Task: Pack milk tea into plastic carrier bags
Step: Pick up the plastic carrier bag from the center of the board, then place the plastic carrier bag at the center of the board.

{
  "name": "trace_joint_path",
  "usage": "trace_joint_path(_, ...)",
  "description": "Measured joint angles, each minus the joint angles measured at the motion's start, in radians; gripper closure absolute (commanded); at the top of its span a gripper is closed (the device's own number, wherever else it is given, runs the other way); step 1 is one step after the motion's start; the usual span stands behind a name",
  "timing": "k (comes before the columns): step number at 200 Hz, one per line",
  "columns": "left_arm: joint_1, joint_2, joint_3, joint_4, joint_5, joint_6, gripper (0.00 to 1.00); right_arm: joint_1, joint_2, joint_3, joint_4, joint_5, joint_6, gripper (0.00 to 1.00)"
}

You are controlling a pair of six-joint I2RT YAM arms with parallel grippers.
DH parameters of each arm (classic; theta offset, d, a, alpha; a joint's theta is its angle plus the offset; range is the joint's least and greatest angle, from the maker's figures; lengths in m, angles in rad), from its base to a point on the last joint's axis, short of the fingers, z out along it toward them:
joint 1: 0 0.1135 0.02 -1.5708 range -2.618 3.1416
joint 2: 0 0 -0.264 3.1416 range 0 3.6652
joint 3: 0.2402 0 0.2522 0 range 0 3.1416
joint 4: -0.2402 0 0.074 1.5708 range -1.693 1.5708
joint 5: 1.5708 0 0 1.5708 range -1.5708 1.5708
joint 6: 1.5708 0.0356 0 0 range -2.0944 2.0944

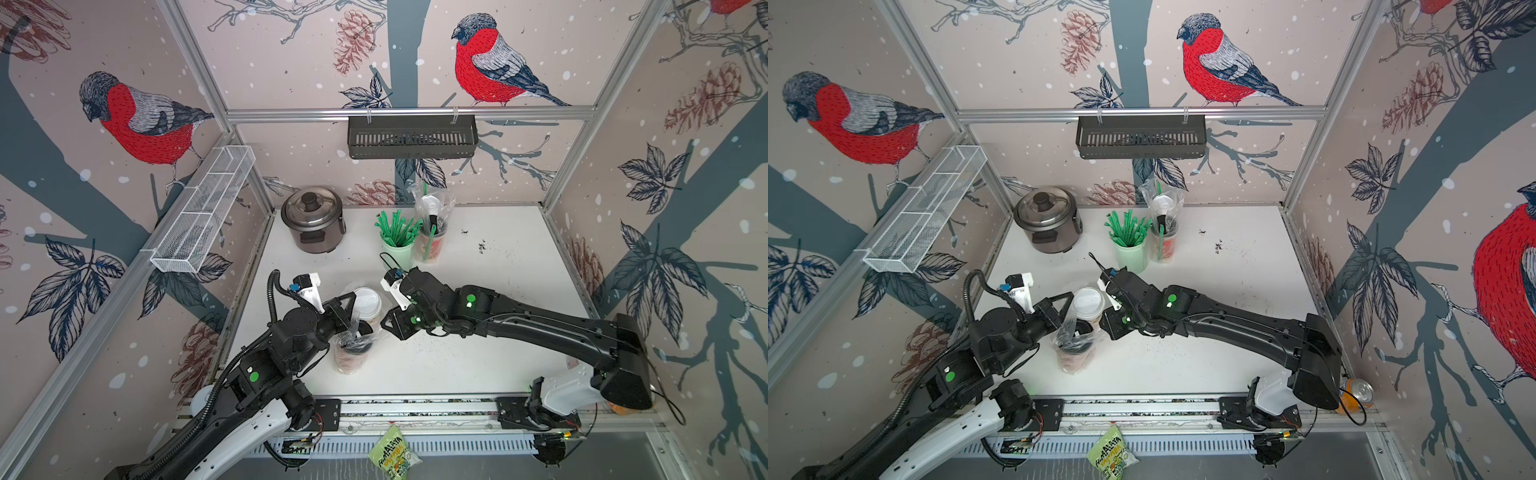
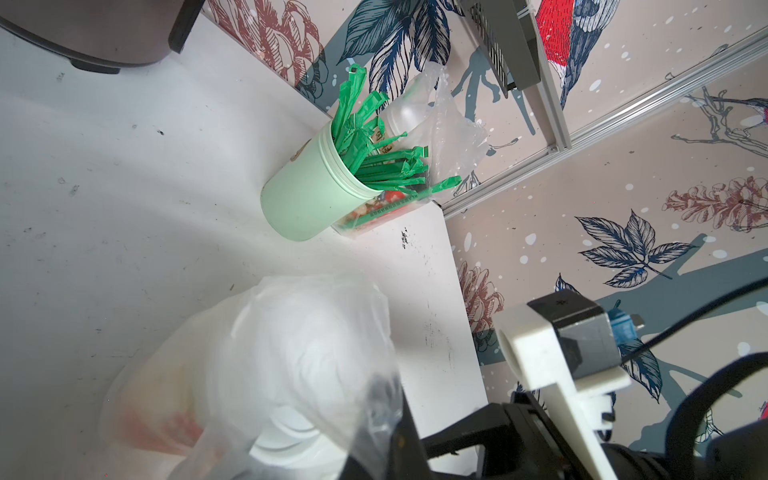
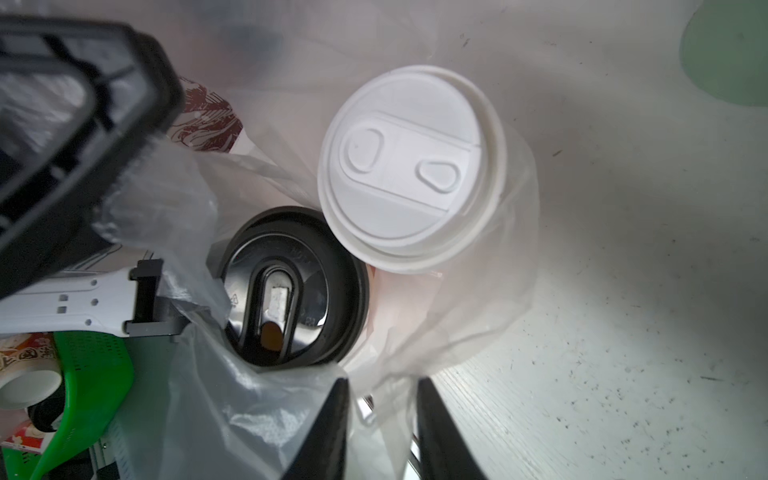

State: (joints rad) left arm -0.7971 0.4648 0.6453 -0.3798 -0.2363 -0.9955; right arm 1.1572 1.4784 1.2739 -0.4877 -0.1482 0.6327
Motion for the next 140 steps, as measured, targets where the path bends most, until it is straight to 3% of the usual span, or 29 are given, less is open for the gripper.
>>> trace_joint_path(63,0.000,0.011,0.032,0.001,0.035,0.000,1.00,-0.032,-0.132,0.021,-0.006,0.071,-0.006,0.99)
trace_joint_path(140,0.000,0.114,0.038,0.099,0.134,0.028,1.00,-0.108,-0.351,-0.140,0.015,0.201,-0.010,1.00)
